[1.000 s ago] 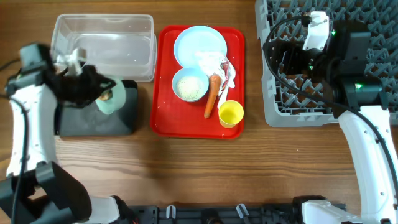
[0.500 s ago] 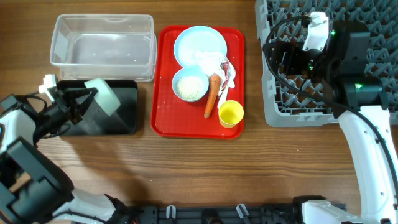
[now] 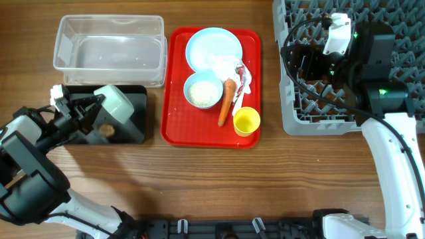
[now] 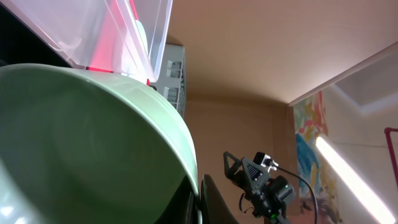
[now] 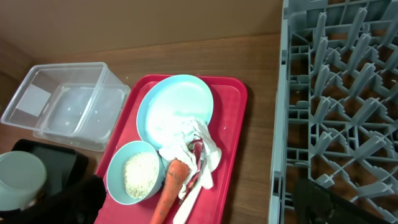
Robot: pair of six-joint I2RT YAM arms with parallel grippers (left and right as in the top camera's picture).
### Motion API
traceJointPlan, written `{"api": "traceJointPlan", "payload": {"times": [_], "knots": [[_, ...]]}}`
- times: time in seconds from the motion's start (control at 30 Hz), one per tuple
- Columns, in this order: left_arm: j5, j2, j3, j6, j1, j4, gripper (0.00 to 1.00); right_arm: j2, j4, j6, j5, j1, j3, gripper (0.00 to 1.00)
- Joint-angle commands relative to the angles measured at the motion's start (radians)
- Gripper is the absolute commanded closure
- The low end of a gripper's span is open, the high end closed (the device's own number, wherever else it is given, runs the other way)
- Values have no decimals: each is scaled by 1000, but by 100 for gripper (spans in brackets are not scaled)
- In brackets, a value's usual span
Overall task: Sort waste into correct bins and load items into the dishwasher rack
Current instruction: 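Carry the bowl left and tip the scrap onto the black tray, then return the emptied bowl to the red tray with the left gripper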
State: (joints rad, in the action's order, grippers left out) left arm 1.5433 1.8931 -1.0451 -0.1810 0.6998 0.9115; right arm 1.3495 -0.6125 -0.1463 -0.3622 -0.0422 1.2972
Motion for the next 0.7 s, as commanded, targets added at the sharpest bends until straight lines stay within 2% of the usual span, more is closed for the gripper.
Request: {"api": "traceJointPlan", "payload": {"times": [0.0,0.07,0.17,0.27,0.37,0.53,0.6,0.67], "knots": [[33,-52,-16,-14,-13,-2,96,3,12,-11,2,4,20,1],[-14,-124,-39,-21,-54,-1,96,3,16,-11,2,4,20,1],[-194,-283,-84,-4,-169,2,96,3,17,-10,3,4,20,1],[-472,-445,-107,84,-332,-16,96,3,17,-11,3,4,20,1],[-830,-562,-107,206,-554,-29,96,3,18,-10,22,4,20,1],[-1345,-549,-100,386,-938,-29,96,3,17,-11,29,4,20,1],[-1444,-502,-100,425,-1039,-29,96,3,16,-11,29,4,20,1],[-1468,-444,-100,425,-1112,-48,96,3,16,-11,29,4,20,1]]}}
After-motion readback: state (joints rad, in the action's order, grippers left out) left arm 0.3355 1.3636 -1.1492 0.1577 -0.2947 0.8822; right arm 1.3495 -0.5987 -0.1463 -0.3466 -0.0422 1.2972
